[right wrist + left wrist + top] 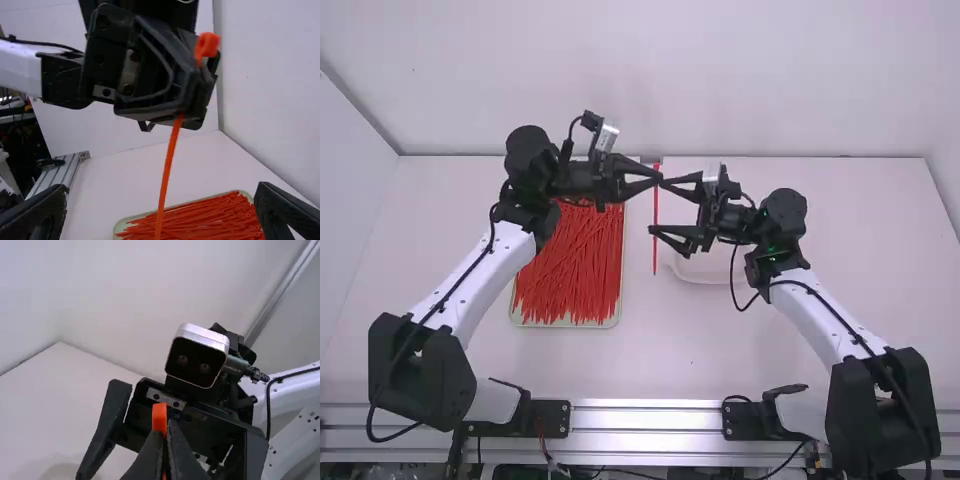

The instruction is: Fasten the cable tie

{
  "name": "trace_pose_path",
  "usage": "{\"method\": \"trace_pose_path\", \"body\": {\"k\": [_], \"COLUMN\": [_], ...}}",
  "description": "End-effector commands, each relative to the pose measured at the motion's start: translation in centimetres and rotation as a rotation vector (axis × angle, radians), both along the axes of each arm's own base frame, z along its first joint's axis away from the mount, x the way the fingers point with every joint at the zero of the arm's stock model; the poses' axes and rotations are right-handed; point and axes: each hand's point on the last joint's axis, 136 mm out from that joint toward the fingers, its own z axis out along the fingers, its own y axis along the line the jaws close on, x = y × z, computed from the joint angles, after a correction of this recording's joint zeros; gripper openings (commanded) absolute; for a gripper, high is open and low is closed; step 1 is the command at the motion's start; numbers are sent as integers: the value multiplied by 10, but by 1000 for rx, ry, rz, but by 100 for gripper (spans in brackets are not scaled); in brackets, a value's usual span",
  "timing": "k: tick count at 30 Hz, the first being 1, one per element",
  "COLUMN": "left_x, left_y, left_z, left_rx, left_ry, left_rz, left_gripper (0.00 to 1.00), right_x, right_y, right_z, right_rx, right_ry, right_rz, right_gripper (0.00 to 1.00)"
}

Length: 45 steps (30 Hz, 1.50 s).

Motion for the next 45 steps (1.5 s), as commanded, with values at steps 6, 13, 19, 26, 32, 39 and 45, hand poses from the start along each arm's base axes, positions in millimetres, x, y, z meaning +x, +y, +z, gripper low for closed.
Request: {"method": "trace_pose_path", "body": {"k": [6, 13, 19, 26, 32, 39, 45], "left_x": [-3, 9, 28, 39, 50, 59, 63], "left_y": [1, 13, 34, 52, 60, 63, 65], "left_z": [7, 5, 0, -2, -12, -18, -22], "left_rx": [3, 1, -4, -18, -14, -16, -16], "left_ry": [0, 68, 156, 230, 303, 353, 386], "left_rz": [-23, 27, 115, 172, 237, 292, 318], "left_gripper": [2, 2, 2, 2, 2, 2, 2], "right_x": [-27, -34, -33, -32, -31, -31, -31], "right_y": [-4, -4, -4, -5, -4, -3, -3], "right_z": [1, -2, -2, -5, -15, -20, -20], "right_rx": [-53, -59, -62, -75, -100, -111, -111], "right_ry": [-258, -251, -328, -532, -734, -834, -860], "right_rz": [161, 206, 195, 178, 169, 164, 162], "right_gripper": [100, 100, 100, 100, 100, 100, 100]}}
